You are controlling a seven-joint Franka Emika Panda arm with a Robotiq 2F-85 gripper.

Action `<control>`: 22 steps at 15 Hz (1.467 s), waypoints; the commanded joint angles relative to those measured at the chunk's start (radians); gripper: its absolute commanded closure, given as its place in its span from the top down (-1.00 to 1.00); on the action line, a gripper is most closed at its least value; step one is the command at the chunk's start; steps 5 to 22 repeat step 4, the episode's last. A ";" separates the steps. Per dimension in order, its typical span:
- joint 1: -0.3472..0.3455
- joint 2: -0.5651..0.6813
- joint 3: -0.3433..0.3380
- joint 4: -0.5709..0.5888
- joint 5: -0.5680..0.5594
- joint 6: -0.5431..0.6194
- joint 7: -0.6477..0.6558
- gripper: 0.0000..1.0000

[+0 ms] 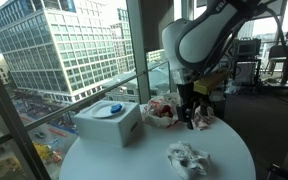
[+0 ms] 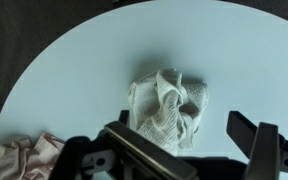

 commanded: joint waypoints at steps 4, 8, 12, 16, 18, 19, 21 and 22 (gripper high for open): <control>-0.015 -0.003 0.015 -0.005 0.002 -0.002 0.001 1.00; -0.015 -0.003 0.015 -0.005 0.002 -0.002 0.001 1.00; -0.015 -0.003 0.015 -0.005 0.002 -0.002 0.001 1.00; -0.015 -0.003 0.015 -0.005 0.002 -0.002 0.001 1.00; -0.015 -0.003 0.015 -0.005 0.002 -0.002 0.001 1.00; -0.015 -0.003 0.015 -0.005 0.002 -0.002 0.001 1.00; -0.015 -0.003 0.015 -0.005 0.002 -0.002 0.001 1.00; -0.015 -0.003 0.015 -0.005 0.002 -0.002 0.001 1.00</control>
